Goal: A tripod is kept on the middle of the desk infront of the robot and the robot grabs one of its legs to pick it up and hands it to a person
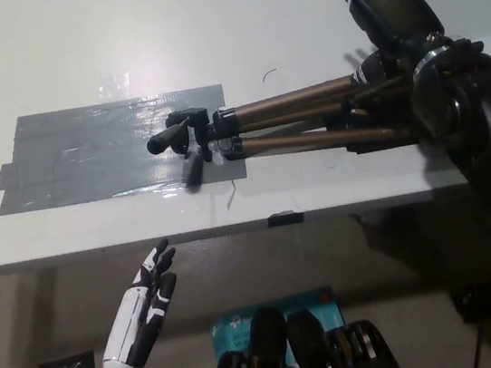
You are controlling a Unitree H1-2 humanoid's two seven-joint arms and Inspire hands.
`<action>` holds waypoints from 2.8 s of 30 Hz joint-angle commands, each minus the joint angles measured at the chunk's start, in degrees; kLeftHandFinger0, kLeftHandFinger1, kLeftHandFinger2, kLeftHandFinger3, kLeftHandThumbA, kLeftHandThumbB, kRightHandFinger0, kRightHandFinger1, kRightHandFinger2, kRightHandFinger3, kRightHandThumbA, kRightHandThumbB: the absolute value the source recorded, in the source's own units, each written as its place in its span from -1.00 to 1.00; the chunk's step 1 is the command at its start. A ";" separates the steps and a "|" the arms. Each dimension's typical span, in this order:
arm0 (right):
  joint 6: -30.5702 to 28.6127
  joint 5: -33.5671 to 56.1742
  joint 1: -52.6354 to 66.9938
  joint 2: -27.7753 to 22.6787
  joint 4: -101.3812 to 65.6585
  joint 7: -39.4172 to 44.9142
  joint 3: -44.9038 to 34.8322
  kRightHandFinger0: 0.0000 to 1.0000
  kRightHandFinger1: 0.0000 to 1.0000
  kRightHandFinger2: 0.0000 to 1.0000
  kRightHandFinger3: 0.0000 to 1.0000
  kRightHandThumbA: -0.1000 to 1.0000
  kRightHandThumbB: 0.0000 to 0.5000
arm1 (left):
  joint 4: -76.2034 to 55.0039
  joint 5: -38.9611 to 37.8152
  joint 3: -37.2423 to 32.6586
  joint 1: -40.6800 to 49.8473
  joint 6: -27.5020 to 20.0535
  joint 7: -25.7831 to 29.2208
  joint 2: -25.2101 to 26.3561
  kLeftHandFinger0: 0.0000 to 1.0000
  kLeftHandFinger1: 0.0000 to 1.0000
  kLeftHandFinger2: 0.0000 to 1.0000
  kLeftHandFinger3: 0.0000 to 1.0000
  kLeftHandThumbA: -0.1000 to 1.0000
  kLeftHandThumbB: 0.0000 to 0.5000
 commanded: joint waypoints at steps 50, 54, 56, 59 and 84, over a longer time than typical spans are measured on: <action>-20.40 2.00 -7.60 5.35 24.62 -31.90 1.66 -1.00 -0.73 0.10 -0.56 -1.00 -0.04 | -0.93 1.53 -0.67 -4.03 1.10 -1.98 1.48 1.00 1.00 1.00 1.00 1.00 -0.86; -21.06 2.48 -8.91 5.10 26.68 -31.58 1.83 -1.00 -0.49 0.31 -0.40 -1.00 0.00 | -0.35 1.18 -0.55 -5.06 0.92 -2.11 1.52 1.00 1.00 1.00 1.00 0.94 -0.89; -22.54 2.36 -9.28 5.02 28.52 -33.08 2.29 -1.00 -0.51 0.26 -0.44 -1.00 0.00 | -0.08 0.97 -0.43 -5.45 0.95 -2.17 1.56 1.00 1.00 1.00 1.00 0.92 -0.92; -23.40 2.40 -9.21 5.03 30.66 -34.36 2.72 -1.00 -0.40 0.45 -0.56 -1.00 -0.12 | -0.25 0.71 -0.47 -5.63 1.21 -2.56 1.72 1.00 1.00 1.00 1.00 0.90 -0.99; -22.36 4.38 -11.07 1.51 4.85 -32.97 -5.37 -1.00 -0.02 0.83 1.00 -1.00 -0.43 | -0.76 0.75 -1.41 -4.15 2.08 -3.45 1.34 1.00 1.00 1.00 1.00 0.95 -0.84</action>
